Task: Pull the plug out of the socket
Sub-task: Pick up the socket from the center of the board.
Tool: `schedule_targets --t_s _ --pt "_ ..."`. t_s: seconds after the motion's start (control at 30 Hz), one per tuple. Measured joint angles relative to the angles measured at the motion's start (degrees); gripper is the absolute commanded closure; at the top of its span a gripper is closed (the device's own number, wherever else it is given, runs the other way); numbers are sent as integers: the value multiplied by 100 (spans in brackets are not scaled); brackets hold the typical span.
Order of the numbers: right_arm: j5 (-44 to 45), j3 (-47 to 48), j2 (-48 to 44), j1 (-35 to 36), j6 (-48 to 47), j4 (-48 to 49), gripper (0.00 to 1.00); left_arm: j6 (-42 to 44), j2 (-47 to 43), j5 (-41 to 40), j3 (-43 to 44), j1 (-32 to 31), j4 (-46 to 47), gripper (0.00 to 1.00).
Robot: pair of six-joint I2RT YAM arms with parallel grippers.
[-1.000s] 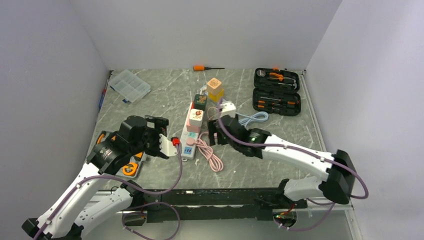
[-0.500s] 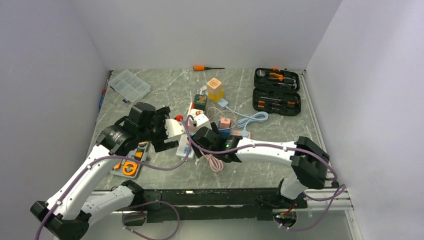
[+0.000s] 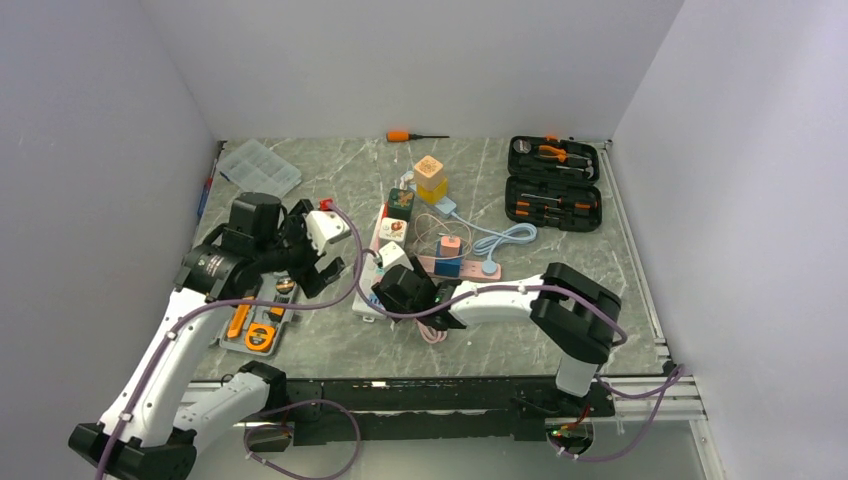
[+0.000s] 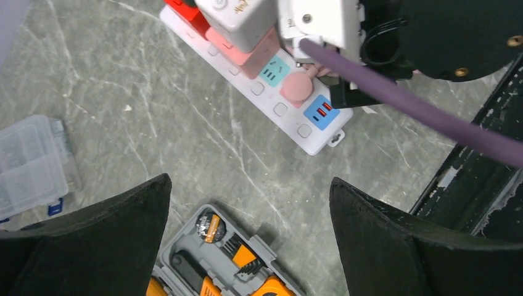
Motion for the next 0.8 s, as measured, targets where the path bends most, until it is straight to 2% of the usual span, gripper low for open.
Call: schedule_targets --t_s 0.17,0.3,0.37,0.47,0.8 --pt "-44 24 380 0 -42 219 36 251 -186 116 -516 0 122 2" --pt "-57 28 439 -11 -26 354 41 789 -905 94 -1499 4 332 1" --pt "-55 31 479 -15 -20 450 47 1005 -1434 94 -2039 4 422 1" --pt "-52 74 546 -28 22 514 59 1241 -1851 149 -2409 4 638 1" --pt "-243 107 459 -92 111 382 96 2039 -1681 367 -2973 -59 1421 1"
